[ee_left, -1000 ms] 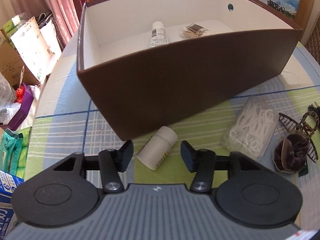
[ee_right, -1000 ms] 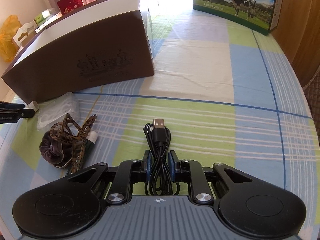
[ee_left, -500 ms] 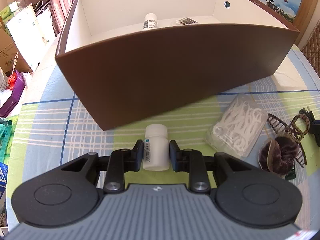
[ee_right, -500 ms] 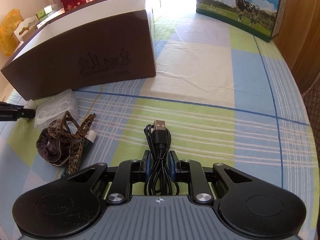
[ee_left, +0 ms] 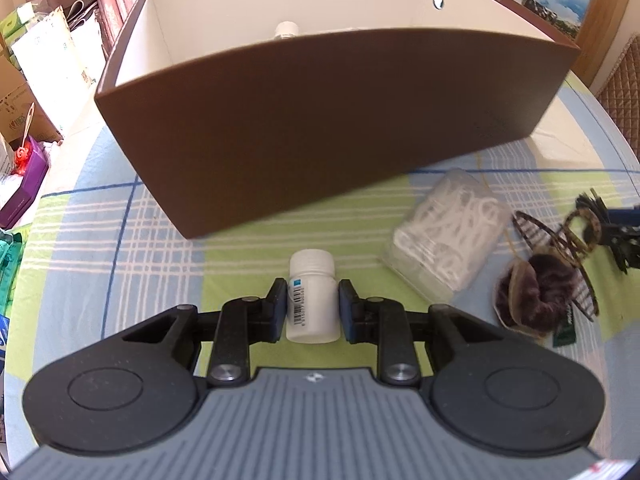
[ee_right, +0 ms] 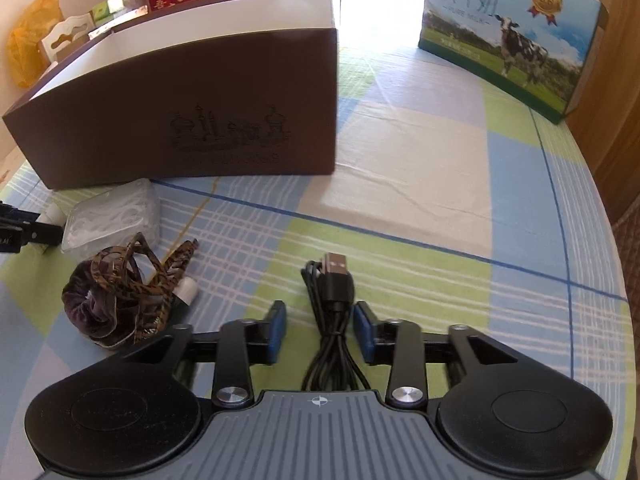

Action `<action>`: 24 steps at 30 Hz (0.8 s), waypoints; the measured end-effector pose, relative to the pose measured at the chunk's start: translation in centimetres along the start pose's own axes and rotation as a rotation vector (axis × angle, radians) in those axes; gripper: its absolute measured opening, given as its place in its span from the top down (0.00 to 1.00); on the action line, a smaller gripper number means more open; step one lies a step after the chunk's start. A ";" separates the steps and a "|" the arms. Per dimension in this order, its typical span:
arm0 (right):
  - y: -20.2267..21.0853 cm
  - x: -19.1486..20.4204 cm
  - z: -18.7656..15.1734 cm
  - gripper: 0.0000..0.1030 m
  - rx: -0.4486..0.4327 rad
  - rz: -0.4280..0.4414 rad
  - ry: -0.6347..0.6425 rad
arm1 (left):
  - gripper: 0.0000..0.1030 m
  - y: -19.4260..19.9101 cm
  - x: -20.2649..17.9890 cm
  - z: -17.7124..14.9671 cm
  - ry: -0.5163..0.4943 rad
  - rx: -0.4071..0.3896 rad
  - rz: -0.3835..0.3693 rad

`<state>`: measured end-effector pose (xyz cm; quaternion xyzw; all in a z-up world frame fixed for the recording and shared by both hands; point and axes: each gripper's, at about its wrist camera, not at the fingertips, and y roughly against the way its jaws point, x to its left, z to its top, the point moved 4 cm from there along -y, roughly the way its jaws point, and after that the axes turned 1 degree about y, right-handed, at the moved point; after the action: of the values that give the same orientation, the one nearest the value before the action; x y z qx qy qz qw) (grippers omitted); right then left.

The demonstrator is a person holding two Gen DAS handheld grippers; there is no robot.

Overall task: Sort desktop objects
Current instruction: 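Carry the USB cable and pill bottle with both tools into the brown box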

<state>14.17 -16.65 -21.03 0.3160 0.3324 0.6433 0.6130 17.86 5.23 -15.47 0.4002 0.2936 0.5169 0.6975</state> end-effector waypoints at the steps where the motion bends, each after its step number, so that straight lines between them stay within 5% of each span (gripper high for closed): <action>1: -0.1 0.1 0.1 0.65 -0.003 -0.003 0.005 | 0.78 0.1 -0.1 -0.2 0.000 0.001 -0.001; 5: -0.4 0.2 0.4 0.69 -0.002 -0.007 0.000 | 0.78 0.5 -0.4 -0.9 0.004 0.011 0.001; 7: -0.2 0.4 0.3 0.82 0.001 0.003 0.014 | 0.78 0.8 -0.5 -0.9 0.008 0.015 0.002; 24: 3.1 2.5 -3.5 0.83 0.054 0.085 0.023 | 0.78 2.5 -2.8 -3.5 0.003 0.041 -0.010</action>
<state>9.38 -14.43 -20.55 0.3389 0.3430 0.6630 0.5727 12.98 3.76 -15.11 0.4122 0.3072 0.5078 0.6913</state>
